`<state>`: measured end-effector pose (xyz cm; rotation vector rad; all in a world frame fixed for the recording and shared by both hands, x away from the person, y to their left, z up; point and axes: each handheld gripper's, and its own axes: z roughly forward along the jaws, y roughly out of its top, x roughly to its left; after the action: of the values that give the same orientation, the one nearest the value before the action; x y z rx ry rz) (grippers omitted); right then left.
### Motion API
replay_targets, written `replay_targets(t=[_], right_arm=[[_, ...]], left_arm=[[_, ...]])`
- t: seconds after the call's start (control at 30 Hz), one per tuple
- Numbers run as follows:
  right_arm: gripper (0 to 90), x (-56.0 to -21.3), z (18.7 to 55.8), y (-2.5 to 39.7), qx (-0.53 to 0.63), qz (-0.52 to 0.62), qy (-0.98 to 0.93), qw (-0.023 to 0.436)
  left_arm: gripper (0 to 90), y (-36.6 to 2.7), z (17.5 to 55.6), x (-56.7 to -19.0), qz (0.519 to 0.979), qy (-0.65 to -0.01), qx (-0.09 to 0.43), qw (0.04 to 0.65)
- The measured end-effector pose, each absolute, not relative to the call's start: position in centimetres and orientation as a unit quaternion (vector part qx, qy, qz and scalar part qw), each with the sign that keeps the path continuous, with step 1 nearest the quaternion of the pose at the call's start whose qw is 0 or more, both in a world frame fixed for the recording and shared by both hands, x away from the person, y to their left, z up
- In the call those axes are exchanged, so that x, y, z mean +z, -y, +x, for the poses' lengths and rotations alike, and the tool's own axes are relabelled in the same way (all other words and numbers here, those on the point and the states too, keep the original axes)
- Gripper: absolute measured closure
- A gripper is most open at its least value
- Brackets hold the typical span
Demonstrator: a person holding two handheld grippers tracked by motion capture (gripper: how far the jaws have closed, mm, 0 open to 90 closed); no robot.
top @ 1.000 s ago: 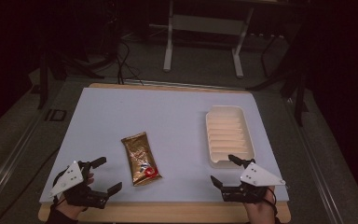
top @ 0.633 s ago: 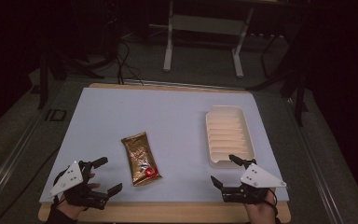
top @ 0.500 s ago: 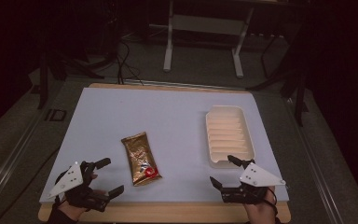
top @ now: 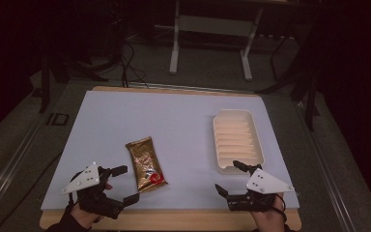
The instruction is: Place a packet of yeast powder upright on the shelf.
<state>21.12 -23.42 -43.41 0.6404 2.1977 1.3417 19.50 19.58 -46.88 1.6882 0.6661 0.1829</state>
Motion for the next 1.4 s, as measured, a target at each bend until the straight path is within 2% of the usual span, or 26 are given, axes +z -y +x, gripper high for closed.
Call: replay_targets(t=[0.6, 1.4], right_arm=[[10.7, -43.3, 20.9, 22.4, 0.499, 0.222, -0.796, 0.260], [10.9, -43.2, 20.9, 22.3, 0.498, 0.227, -0.799, 0.249]], left_arm=[[2.0, -19.7, 22.4, -44.5, 0.748, -0.279, 0.133, 0.587], [3.4, -19.8, 28.2, -45.5, 0.757, -0.300, 0.152, 0.561]])
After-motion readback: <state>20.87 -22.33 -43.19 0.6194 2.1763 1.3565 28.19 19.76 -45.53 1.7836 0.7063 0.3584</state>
